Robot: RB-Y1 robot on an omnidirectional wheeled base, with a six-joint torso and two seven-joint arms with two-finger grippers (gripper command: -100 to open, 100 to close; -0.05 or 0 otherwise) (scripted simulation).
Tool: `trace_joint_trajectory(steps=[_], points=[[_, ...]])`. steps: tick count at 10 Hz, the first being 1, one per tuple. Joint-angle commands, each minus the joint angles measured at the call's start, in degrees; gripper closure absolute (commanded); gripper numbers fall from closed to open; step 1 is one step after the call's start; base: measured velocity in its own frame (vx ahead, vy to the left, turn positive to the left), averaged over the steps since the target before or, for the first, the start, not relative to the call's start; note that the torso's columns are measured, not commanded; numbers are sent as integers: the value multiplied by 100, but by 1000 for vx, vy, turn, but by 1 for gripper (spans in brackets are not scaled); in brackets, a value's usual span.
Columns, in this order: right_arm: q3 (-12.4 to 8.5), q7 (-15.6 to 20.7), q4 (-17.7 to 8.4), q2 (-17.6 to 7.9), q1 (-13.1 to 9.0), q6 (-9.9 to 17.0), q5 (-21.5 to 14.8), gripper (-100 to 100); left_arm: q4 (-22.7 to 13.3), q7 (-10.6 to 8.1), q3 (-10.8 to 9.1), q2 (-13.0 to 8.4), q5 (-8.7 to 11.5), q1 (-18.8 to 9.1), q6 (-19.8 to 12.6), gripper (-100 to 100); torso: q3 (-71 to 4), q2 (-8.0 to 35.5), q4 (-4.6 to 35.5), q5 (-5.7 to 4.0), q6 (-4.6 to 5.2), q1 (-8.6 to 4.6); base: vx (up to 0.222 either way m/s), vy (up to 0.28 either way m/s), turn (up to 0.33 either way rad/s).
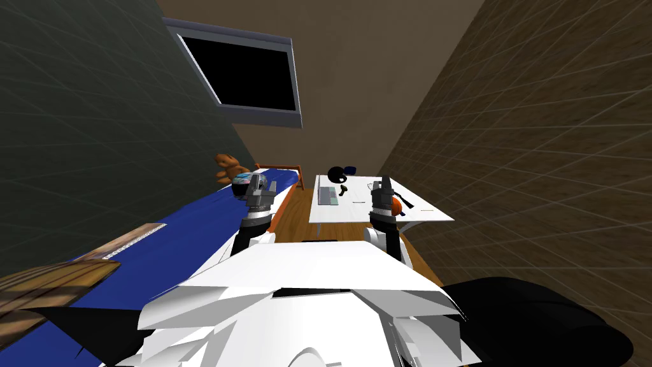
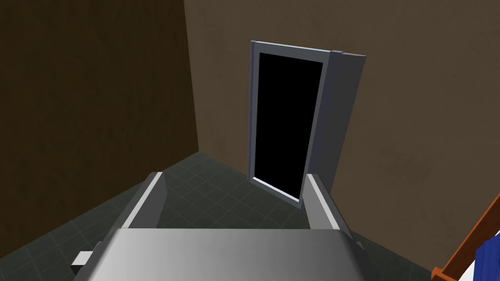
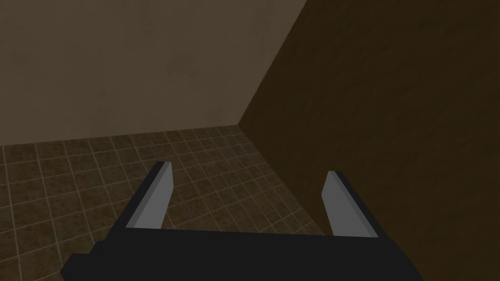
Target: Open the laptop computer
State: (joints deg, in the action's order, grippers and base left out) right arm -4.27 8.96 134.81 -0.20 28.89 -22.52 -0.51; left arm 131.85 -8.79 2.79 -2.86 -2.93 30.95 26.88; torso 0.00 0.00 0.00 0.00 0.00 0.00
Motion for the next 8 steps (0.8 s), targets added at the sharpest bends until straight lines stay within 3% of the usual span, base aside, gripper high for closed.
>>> trace_joint_trajectory(steps=[1,8], points=[[0,0,0,0,0,0,0,0,0,0,0,0,0,0,0,0,-467,232,235,0,0,0,0,0,0],[0,0,2,0,0,-1,0,0,2,0,0,0,0,0,1,0,-6227,3116,3114,0,0,0,0,0,0]])
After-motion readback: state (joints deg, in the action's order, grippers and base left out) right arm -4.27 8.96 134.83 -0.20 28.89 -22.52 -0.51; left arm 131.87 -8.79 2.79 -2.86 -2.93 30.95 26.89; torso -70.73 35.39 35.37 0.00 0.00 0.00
